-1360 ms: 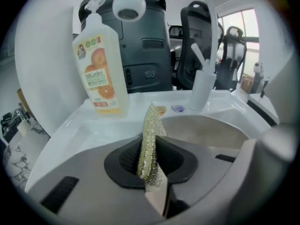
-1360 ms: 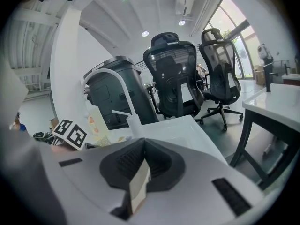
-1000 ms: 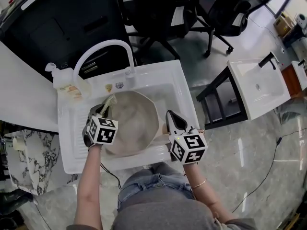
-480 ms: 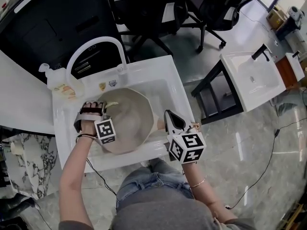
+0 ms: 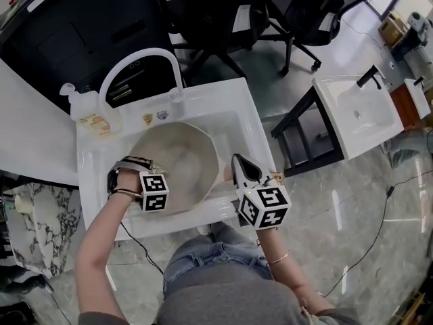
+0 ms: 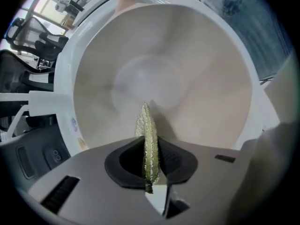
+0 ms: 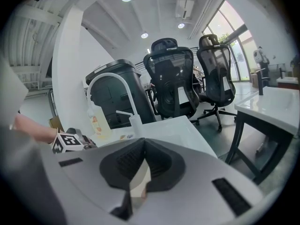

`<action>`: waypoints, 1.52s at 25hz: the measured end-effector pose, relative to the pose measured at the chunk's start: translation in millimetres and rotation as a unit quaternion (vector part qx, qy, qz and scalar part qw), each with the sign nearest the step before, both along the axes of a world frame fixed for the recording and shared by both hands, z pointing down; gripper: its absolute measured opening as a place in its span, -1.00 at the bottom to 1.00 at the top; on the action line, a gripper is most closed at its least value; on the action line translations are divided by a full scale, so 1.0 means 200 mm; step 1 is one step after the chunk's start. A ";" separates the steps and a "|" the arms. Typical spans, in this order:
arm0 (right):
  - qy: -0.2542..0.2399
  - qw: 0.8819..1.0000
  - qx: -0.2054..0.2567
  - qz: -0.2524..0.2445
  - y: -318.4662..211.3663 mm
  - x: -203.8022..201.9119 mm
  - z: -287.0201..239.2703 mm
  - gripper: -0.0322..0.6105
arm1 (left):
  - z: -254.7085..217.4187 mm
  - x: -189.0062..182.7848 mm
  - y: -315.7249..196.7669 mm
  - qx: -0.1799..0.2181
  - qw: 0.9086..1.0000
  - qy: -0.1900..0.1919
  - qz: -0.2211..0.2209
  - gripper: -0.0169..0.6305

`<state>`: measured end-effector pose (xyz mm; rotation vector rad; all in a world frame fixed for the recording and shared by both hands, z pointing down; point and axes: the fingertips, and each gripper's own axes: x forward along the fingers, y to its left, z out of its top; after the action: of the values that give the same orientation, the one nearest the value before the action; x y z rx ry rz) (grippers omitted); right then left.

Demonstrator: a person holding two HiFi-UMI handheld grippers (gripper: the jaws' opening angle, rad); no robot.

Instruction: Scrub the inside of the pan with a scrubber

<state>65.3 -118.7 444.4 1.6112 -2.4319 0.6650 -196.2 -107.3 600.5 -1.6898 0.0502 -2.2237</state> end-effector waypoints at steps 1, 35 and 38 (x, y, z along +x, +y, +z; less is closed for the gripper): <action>0.000 1.000 0.001 -0.001 0.00 0.00 -0.01 -0.87 | 0.01 -0.01 0.04 -0.017 1.000 0.000 -0.013 -0.75; -0.015 1.000 -0.014 0.001 0.02 0.02 0.01 -0.87 | -0.26 0.90 0.39 -0.423 0.781 0.372 -0.272 -0.75; -0.016 1.000 -0.015 -0.002 0.01 0.01 0.01 -0.87 | -0.30 0.98 0.32 -0.415 0.749 0.422 -0.299 -0.75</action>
<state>66.9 -116.7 447.0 1.5976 -2.4342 0.7285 -0.7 -43.5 541.4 -3.5034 -0.2512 -1.6397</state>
